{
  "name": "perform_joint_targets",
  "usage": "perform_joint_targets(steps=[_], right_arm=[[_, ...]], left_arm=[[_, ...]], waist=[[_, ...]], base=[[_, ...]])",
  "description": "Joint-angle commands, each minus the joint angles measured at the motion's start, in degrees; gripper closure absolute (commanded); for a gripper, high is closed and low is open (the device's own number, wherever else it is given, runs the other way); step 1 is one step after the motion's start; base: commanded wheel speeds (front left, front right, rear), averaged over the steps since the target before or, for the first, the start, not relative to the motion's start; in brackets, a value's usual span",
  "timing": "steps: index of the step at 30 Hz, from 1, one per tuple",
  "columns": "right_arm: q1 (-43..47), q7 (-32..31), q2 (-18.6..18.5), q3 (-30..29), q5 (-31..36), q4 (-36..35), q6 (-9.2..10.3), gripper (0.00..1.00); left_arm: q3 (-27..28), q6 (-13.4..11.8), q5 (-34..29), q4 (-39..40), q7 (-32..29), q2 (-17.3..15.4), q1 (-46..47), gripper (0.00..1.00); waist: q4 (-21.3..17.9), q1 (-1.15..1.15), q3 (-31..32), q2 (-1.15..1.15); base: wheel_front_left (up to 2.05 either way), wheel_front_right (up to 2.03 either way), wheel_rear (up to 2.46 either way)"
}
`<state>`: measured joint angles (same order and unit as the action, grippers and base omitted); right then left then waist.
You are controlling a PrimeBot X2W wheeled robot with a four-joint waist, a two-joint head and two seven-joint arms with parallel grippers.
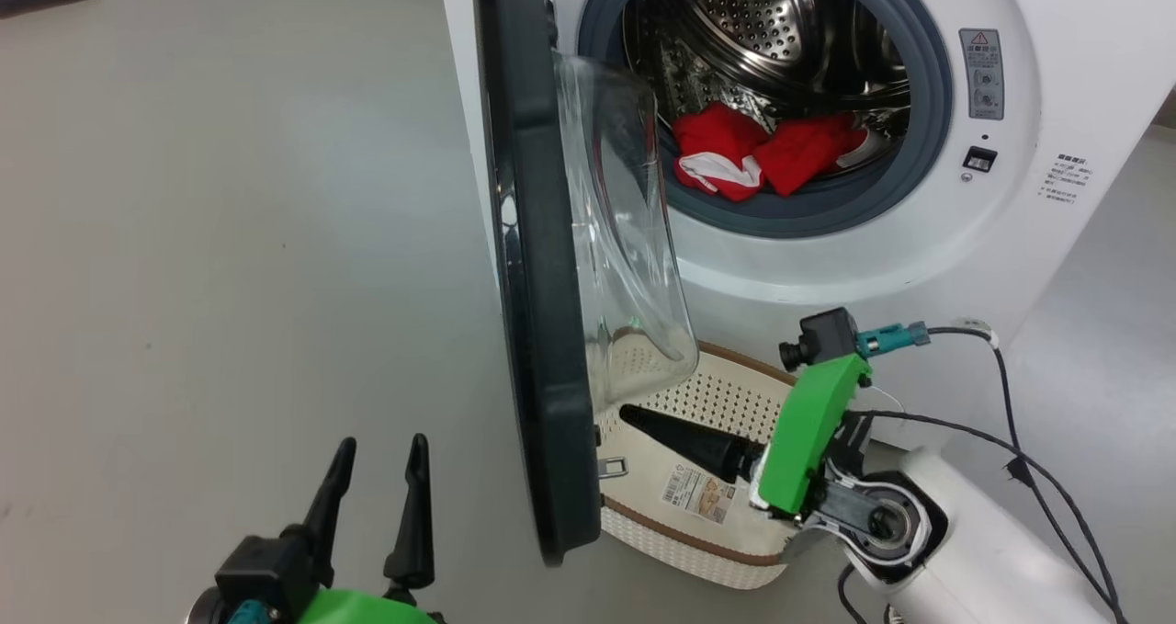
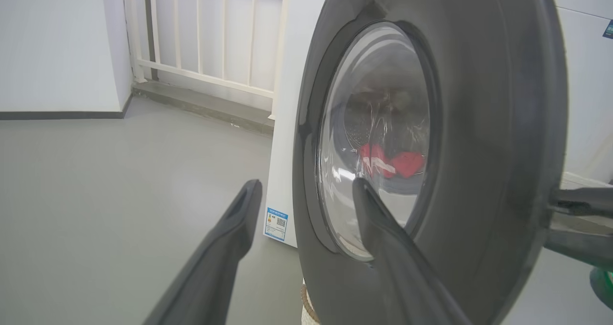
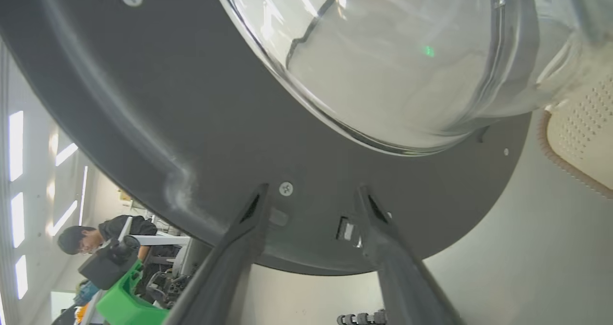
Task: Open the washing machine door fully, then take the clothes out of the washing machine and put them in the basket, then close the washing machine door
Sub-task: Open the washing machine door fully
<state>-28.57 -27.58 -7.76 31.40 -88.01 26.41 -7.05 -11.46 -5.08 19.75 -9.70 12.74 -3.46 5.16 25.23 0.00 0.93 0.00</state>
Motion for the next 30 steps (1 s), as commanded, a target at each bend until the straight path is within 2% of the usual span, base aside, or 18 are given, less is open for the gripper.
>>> perform_joint_targets(steps=[1, 8, 18, 24, 26, 27, 30], right_arm=[[0.6, 2.9, -1.0, 1.4, 3.5, -2.7, -0.44, 0.00], [1.5, 18.3, -6.2, 6.4, 19.7, -3.9, -0.44, 0.00], [2.0, 39.2, -5.9, 7.2, 41.3, 3.0, -0.44, 0.00], [5.1, 42.5, -3.7, -0.6, 52.2, 5.1, -0.44, 0.00], [6.7, 42.5, -2.6, -5.6, 56.8, 3.3, -0.44, 0.00], [6.7, 42.5, -2.6, -5.6, 56.8, 3.3, -0.44, 0.00], [10.6, 42.6, 0.1, -13.2, 63.2, -0.9, -0.44, 0.00]], left_arm=[[1.9, -0.4, 0.6, 1.6, 0.5, -0.7, 0.0, 0.00], [2.7, -0.6, 1.7, 2.6, 1.3, -0.6, -1.1, 0.00], [3.4, -1.4, 0.0, 4.6, 2.0, -0.7, -2.4, 0.00], [3.6, -1.8, -0.7, 5.0, 2.2, -0.6, -2.7, 0.00], [3.6, -1.9, -1.0, 5.1, 2.2, -0.6, -2.8, 0.00], [3.6, -1.9, -1.0, 5.1, 2.2, -0.6, -2.8, 0.00], [3.5, -1.8, -1.4, 5.1, 2.2, -0.6, -2.8, 0.00]], waist=[[-0.3, 0.00, 0.1, 0.00], [-1.0, 0.00, 0.5, 0.00], [-1.9, 0.00, 0.9, 0.00], [-2.1, 0.00, 0.9, 0.00], [-2.1, 0.00, 0.7, 0.00], [-2.1, 0.00, 0.7, 0.00], [-2.2, 0.00, 0.7, 0.00]], base=[[0.00, 0.00, 0.00], [0.00, 0.00, 0.00], [0.00, 0.00, 0.00], [0.00, 0.00, 0.00], [0.00, 0.00, 0.00], [0.00, 0.00, 0.00], [0.00, 0.00, 0.00]])
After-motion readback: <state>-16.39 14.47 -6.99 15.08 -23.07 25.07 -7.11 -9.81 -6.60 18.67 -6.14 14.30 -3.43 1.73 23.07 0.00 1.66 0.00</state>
